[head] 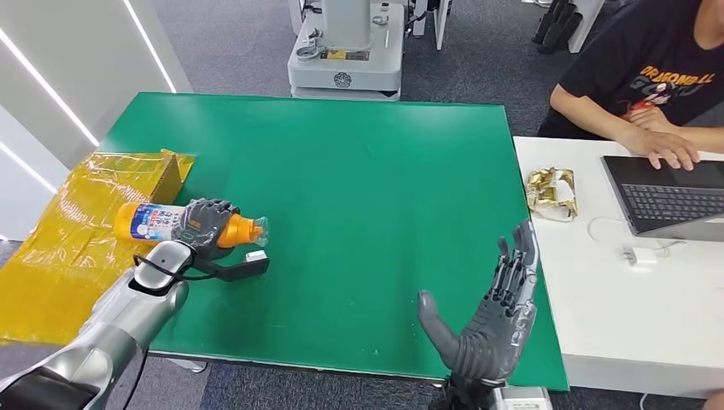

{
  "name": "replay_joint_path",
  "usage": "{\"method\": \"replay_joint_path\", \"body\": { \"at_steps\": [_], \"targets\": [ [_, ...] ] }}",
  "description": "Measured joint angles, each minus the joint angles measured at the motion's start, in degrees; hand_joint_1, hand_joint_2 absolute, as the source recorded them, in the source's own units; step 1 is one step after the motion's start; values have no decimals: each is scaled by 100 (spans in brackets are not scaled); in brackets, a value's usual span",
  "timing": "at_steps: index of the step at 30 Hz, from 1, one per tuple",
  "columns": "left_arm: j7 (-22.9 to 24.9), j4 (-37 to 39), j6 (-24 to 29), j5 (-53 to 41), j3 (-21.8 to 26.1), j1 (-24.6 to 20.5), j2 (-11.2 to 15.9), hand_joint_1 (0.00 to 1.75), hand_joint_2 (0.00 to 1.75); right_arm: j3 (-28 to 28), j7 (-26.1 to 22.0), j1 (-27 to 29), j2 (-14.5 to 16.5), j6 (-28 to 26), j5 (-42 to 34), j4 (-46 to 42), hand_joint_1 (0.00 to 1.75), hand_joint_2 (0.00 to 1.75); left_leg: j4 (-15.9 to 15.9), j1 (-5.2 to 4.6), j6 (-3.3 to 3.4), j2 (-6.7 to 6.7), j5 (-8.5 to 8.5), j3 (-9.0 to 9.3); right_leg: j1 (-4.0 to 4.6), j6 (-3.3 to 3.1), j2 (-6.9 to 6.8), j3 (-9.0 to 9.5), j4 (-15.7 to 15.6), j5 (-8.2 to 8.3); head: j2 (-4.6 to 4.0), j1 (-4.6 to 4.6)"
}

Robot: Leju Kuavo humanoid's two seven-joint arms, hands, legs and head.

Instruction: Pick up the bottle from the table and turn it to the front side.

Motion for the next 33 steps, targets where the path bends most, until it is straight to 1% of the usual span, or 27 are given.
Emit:
{"method": "replay_joint_path", "body": {
  "at_steps": [6,11,16,28,33],
  "targets": [
    [-55,540,-253,-136,-36,-275,163,175,175,25,14,-42,0,-5,22,24,0,175,-1,2,-3,-1,1,0,1,0,0,1,3,0,0,0],
    [9,800,-404,-98,-48,-338,276,175,175,28,40,-47,7,-5,57,11,0,175,-1,2,-3,-2,1,-1,1,0,0,0,3,0,0,1],
    [27,962,-494,-95,-48,-423,399,175,175,28,-57,-52,27,-68,225,-113,0,175,-1,2,-3,-2,2,0,1,-1,-1,0,3,0,0,1],
    [-4,1103,-525,-84,-48,-504,453,175,175,28,-106,-54,33,-77,239,-193,0,175,-1,2,-3,-3,2,0,1,-1,-1,1,5,0,0,1],
    [-123,1161,-799,2,-48,-611,462,175,175,25,-124,-52,33,-78,249,-251,0,175,-1,2,-3,-3,2,1,1,-1,-1,1,5,0,0,1]
  ]
}}
